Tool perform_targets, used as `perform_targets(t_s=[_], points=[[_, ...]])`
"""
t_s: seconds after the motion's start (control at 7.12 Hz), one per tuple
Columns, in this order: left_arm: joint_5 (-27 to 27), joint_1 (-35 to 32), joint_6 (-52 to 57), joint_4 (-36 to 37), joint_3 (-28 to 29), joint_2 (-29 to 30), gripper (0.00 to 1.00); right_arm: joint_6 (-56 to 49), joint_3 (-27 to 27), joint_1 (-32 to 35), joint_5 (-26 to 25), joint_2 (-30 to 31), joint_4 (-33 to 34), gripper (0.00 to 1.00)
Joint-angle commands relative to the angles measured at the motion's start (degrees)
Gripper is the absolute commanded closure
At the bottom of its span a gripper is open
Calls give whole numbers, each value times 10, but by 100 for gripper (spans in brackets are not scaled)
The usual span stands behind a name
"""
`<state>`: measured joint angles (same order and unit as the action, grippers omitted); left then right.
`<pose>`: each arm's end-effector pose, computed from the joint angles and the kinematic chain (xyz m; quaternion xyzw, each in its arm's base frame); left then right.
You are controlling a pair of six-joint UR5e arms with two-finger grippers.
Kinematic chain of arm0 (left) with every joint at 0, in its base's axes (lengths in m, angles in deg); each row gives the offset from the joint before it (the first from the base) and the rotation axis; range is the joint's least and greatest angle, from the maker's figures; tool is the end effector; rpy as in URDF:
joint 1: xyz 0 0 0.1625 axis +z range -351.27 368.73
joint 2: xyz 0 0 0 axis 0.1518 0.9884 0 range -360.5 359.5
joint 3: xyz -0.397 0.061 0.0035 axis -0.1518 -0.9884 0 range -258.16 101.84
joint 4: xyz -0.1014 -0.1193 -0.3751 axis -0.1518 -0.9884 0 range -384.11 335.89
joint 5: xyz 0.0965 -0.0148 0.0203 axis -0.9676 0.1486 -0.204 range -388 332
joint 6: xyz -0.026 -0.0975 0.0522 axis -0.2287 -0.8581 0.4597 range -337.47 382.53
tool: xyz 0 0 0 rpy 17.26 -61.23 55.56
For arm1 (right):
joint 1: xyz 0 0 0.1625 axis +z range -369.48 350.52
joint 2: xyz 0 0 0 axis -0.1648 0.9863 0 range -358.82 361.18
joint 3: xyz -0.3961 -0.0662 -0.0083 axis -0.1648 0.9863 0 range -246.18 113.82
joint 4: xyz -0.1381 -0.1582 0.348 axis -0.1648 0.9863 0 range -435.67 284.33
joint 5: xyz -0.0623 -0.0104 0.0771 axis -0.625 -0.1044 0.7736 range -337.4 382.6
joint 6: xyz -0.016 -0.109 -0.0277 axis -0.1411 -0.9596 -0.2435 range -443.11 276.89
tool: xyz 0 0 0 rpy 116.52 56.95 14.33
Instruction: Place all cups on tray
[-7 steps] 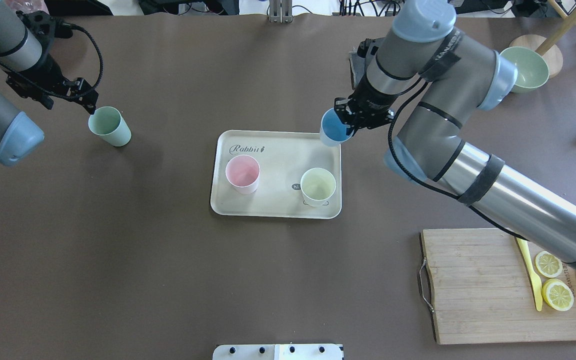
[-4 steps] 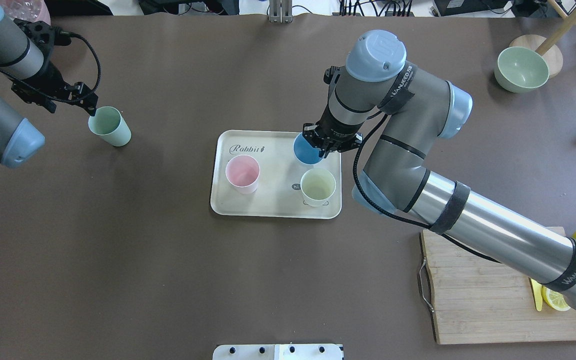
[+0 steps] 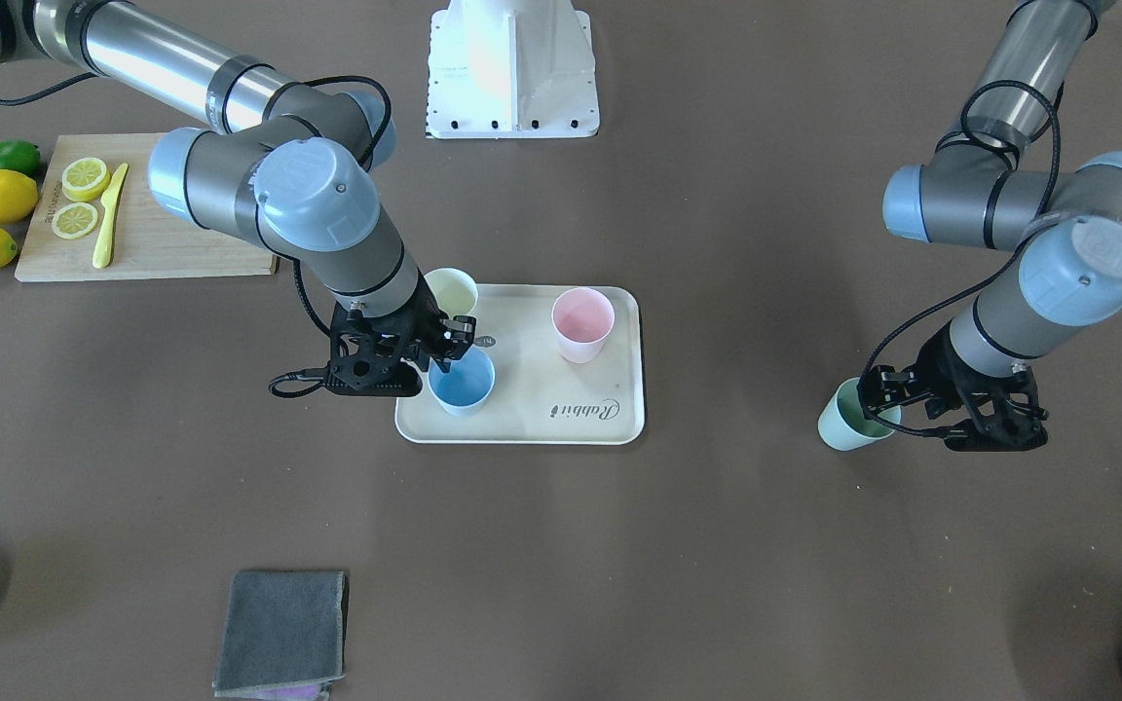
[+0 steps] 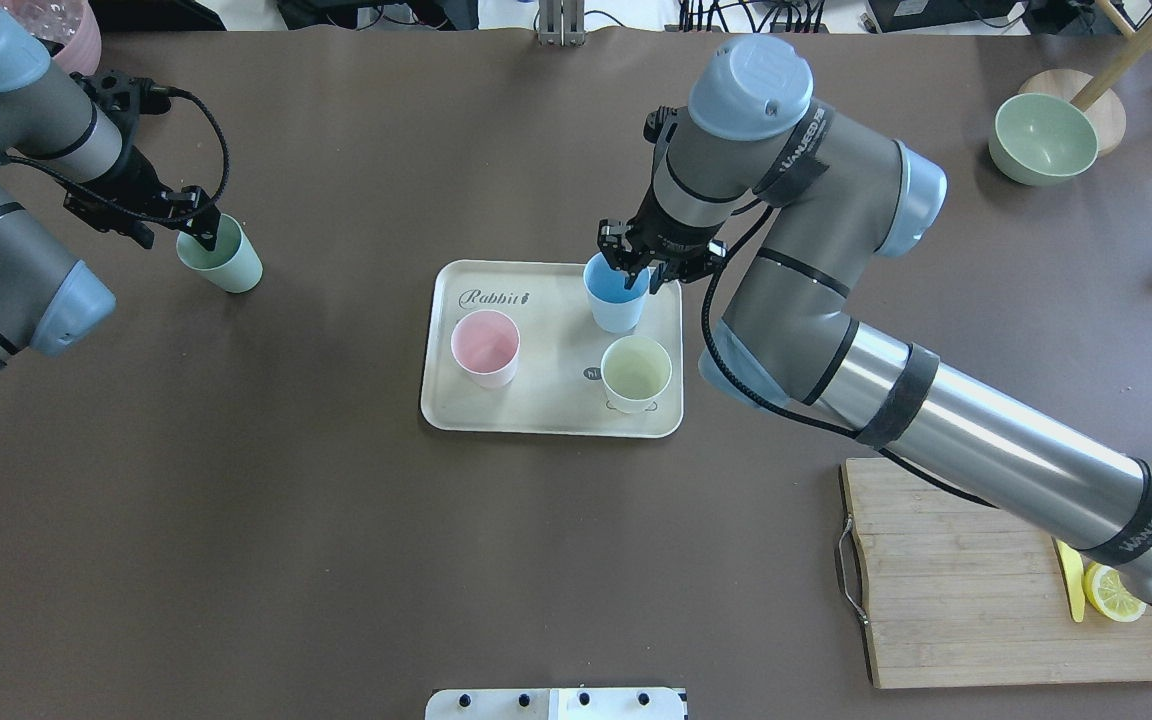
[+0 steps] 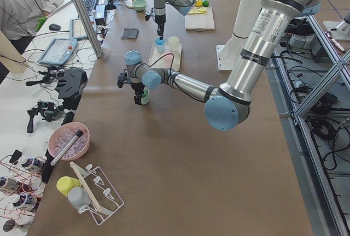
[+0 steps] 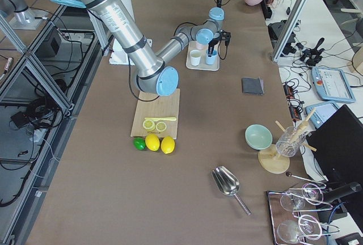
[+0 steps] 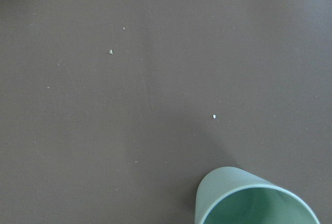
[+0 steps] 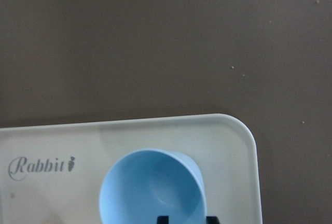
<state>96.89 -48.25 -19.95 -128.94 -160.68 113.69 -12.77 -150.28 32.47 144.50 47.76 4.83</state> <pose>0.3057 -0.5957 0.4457 0.0283 0.3868 0.0055 0.9217 -0.4858 -0.5353 0.2133 -0.0200 -0.4584 0.0630 0.8863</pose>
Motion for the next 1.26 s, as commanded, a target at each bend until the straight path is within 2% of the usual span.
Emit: perform_targets(t_s=[0.0, 0.14, 0.28, 0.42, 0.56, 0.7, 0.84, 1.12], points=[[3, 2, -9, 1, -4, 2, 100, -2, -42, 40, 48, 15, 4, 0], [12, 2, -22, 8, -9, 16, 100, -8, -45, 51, 51, 22, 5, 0], [59, 0, -69, 9, -16, 36, 100, -22, -50, 74, 70, 35, 5, 0], [67, 2, -122, 37, -27, 72, 100, -47, -64, 92, 81, 62, 5, 0], [64, 17, -164, 55, -26, 108, 100, -81, -70, 102, 81, 85, 5, 0], [56, 61, -221, 55, -14, 143, 100, -108, -71, 110, 81, 104, 4, 0], [15, 88, -259, 52, 7, 179, 100, -127, -72, 123, 82, 119, 4, 0], [-14, 134, -301, 52, 28, 208, 100, -168, -79, 134, 81, 150, 4, 0]])
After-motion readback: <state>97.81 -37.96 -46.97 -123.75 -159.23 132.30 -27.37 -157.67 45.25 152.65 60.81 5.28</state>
